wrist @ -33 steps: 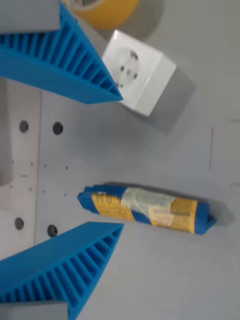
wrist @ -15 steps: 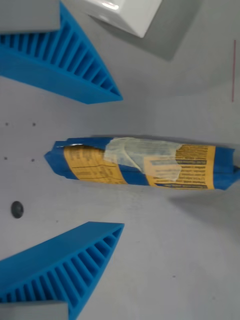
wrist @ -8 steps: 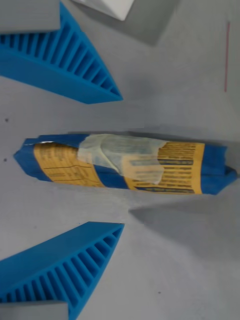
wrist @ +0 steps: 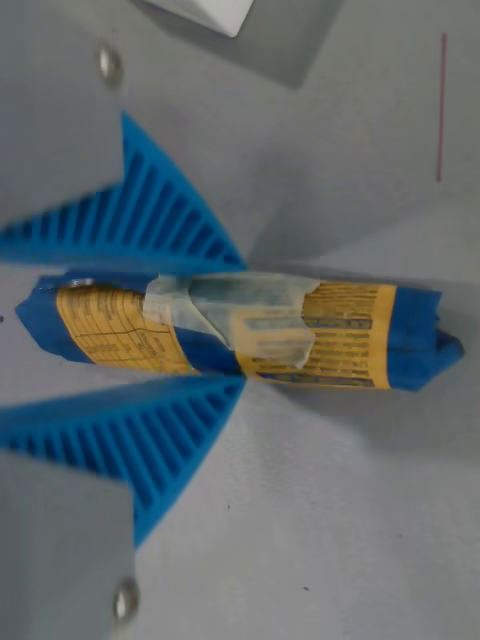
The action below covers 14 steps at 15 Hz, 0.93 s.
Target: Pick up the blue bag
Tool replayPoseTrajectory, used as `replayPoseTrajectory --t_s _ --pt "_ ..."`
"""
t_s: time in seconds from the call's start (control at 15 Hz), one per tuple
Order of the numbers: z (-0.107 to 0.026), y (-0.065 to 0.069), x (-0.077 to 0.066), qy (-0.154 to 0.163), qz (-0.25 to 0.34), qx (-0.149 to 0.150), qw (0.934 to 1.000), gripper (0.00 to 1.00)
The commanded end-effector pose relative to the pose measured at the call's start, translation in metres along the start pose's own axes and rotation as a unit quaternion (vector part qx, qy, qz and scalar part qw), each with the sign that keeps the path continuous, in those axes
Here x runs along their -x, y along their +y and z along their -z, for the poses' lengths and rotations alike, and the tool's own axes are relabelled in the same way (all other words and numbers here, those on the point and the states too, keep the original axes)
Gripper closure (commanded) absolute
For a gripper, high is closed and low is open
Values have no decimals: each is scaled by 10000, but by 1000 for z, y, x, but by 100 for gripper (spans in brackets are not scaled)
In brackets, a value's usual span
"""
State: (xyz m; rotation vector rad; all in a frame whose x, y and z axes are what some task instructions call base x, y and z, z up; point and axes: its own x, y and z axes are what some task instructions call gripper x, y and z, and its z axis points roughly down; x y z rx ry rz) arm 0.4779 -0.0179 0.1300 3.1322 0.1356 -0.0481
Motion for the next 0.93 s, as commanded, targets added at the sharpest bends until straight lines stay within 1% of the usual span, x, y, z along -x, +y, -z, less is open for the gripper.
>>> replayPoseTrajectory --t_s 0.07,0.47,0.8,0.93 --pt "1 -1 7 551 80 -109 9984 100" --pt "1 -1 7 551 80 -109 9984 100" --pt "25 1 18 489 82 -112 9987 100" --pt "35 2 18 457 86 -108 9989 100"
